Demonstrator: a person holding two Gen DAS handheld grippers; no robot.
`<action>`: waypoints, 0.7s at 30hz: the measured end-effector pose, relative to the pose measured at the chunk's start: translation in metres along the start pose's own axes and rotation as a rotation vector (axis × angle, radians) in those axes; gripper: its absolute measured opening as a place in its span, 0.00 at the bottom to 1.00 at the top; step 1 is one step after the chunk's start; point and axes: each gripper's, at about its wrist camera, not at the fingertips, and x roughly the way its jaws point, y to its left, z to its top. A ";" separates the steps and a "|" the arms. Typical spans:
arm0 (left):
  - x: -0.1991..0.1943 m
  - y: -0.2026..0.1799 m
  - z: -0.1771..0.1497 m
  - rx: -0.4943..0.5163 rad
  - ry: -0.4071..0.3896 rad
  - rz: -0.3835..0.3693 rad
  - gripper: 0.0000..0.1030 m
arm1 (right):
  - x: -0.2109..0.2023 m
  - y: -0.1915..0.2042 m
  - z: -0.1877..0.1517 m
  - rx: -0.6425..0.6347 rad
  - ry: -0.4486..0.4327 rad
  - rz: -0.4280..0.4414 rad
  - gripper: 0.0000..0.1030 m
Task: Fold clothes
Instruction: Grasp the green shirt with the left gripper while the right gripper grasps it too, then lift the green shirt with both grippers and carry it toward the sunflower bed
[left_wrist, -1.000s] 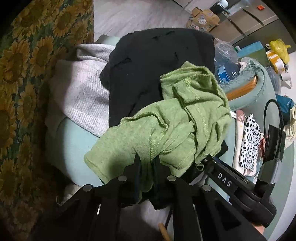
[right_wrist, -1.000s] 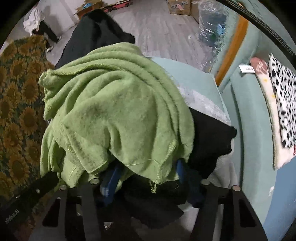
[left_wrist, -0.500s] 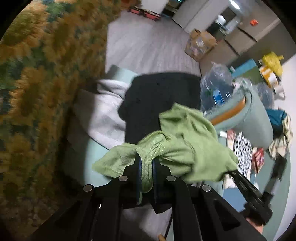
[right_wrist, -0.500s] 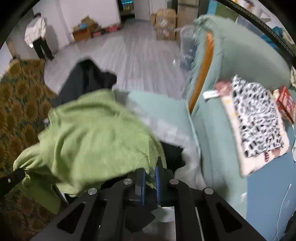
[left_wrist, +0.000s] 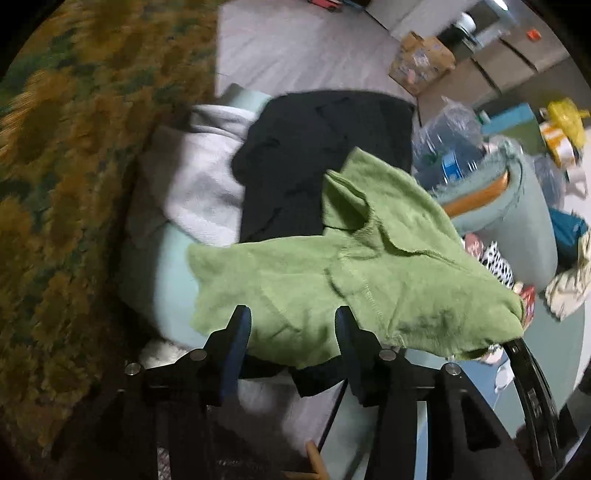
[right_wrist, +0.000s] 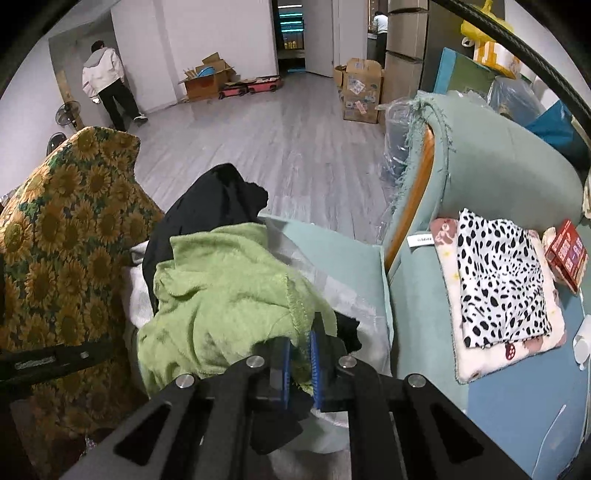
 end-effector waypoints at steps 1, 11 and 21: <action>0.007 -0.006 0.003 0.018 0.007 0.001 0.47 | -0.001 -0.001 -0.002 0.003 0.004 0.006 0.09; 0.058 -0.030 0.024 0.096 0.101 -0.071 0.12 | -0.007 -0.013 -0.033 0.019 0.069 0.003 0.09; -0.030 0.007 0.015 -0.051 -0.055 -0.229 0.04 | -0.022 -0.009 -0.041 0.005 0.061 0.025 0.09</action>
